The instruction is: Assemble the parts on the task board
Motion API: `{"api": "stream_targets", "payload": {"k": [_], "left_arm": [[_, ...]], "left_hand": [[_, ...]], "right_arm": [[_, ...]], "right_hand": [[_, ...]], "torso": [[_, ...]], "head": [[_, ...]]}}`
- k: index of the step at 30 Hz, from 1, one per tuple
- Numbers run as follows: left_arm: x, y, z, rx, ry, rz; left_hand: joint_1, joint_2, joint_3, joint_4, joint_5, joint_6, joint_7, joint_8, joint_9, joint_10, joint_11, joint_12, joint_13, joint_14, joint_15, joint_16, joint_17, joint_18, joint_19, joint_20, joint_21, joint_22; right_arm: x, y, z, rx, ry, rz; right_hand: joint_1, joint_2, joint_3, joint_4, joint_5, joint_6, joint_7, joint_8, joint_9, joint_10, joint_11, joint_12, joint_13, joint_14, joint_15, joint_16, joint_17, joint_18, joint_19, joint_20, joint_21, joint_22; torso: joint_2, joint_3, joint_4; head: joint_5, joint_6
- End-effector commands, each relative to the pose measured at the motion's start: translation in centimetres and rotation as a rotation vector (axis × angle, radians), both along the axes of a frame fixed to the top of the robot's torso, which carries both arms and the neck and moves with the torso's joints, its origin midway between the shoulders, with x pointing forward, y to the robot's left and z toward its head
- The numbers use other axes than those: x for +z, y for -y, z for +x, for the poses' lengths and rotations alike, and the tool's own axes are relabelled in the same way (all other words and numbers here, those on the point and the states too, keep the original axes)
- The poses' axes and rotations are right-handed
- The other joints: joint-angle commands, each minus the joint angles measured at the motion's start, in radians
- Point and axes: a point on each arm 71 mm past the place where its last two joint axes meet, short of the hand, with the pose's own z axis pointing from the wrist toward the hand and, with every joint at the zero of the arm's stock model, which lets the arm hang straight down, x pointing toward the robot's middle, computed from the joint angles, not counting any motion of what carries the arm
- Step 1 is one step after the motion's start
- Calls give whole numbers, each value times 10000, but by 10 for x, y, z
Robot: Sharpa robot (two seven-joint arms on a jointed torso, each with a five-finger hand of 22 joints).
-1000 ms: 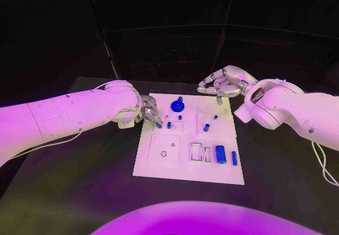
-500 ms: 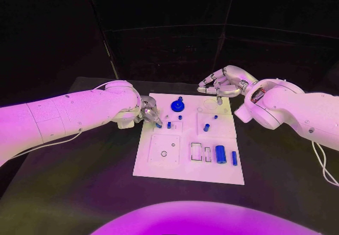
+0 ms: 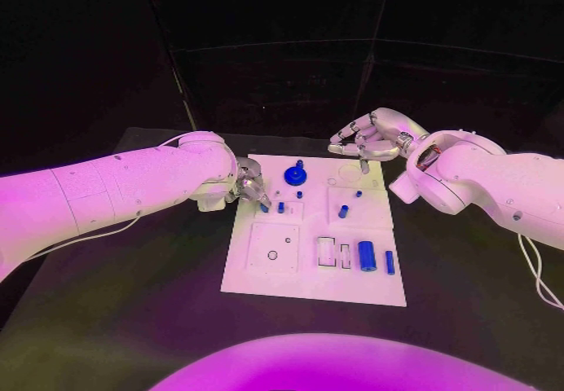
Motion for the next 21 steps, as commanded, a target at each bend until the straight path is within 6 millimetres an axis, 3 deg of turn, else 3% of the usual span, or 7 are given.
{"api": "stream_targets", "payload": {"k": [1, 5, 15, 21], "left_arm": [[-3, 1, -2, -202, -247, 262], [-4, 2, -2, -232, -279, 282], [-4, 2, -1, -214, -279, 298], [-3, 2, 1, -10, -34, 183]], "left_hand": [[-60, -5, 1186, -1146, -2, 7, -81, 64, 17, 63, -30, 36, -36, 1058, -99, 31, 2634, 54, 69, -30, 67, 22], [-114, -7, 936, -1054, -280, 44, -148, 132, 69, 118, -82, 32, -58, 1058, -138, 31, 2634, 44, 88, -63, 106, 74], [-173, 19, 593, -927, -411, 119, -205, 187, 108, 196, -126, 81, 4, 1058, -174, 31, 2634, 27, 117, -98, 159, 143], [-556, -8, -328, -441, -584, 244, -269, 218, 124, 236, -173, 183, 155, 1058, -213, 31, 2634, 22, 125, -133, 155, 160]], "right_arm": [[1, -1, 0, 82, 23, 48], [1, -1, 0, 77, 21, 46], [1, -1, 0, 77, 28, 50], [1, -1, 0, 83, 24, 49]], "right_hand": [[93, 3, -33, 33, 19, -69, 12, 51, -9, -69, 10, 67, 6, 559, -2, -41, 393, 147, 38, -5, -55, -8], [93, 3, -33, 33, 19, -69, 12, 51, -9, -69, 10, 67, 6, 559, -2, -41, 393, 147, 38, -5, -55, -8], [93, 3, -33, 33, 19, -69, 12, 51, -9, -69, 10, 67, 6, 559, -2, -41, 393, 147, 38, -5, -55, -8], [126, 23, -61, 61, 66, -74, 11, 64, -10, -76, 9, 65, -2, 558, -4, -46, 389, 149, 37, -7, -65, -25]], "torso": [[-1, -1, -1], [-3, -3, 2], [-3, 0, 3], [1, -2, 5]], "head": [[-19, -9], [-35, -20], [-59, -36], [-67, -26]]}}
